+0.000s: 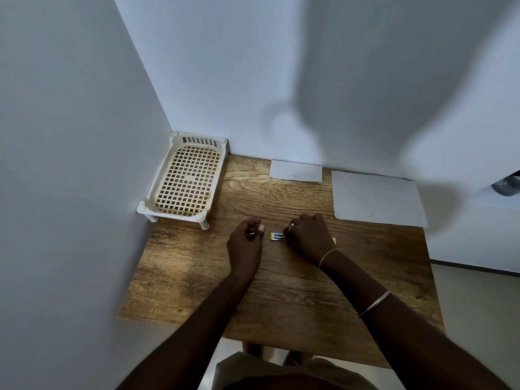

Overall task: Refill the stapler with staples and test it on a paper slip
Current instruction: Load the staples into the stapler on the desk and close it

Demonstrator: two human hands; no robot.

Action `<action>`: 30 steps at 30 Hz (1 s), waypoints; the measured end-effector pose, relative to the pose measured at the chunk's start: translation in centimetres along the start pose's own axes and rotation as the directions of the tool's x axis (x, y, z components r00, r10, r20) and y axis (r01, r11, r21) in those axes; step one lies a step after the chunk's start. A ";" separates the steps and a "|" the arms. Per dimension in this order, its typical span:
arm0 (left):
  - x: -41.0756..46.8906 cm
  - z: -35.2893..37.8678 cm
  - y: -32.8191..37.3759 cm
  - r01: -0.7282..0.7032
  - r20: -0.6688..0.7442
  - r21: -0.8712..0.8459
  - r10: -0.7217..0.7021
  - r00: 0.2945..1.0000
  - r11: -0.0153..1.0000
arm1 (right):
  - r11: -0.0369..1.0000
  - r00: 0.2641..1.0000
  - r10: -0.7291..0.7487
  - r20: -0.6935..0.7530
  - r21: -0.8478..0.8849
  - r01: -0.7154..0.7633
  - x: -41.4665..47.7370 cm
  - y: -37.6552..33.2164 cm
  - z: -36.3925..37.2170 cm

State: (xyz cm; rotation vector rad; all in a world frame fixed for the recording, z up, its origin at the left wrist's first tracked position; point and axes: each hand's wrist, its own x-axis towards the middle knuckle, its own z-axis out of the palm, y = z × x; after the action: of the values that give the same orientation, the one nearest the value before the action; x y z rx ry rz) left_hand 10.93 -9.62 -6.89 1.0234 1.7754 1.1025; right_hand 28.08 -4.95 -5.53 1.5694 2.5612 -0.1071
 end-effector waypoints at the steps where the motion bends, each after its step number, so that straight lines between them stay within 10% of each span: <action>1: 0.0 0.0 0.0 0.001 0.000 0.007 -0.001 1.000 1.000 | 1.000 1.000 -0.004 -0.002 -0.005 0.004 0.0 0.0 0.0; 18: 0.2 0.0 0.0 -0.028 0.011 0.033 0.028 1.000 0.999 | 0.995 0.998 0.047 -0.051 0.085 -0.043 -0.4 -0.1 0.8; 30: 0.1 1.5 0.0 -0.268 0.290 0.493 0.134 0.947 0.828 | 0.950 0.966 0.257 -0.025 0.188 -0.249 0.0 -0.3 0.8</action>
State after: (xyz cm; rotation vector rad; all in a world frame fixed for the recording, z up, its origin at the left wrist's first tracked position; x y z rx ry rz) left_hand 12.27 -9.10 -7.38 1.6393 1.8321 0.5648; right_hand 27.87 -5.23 -6.30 1.9764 2.4173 -0.2880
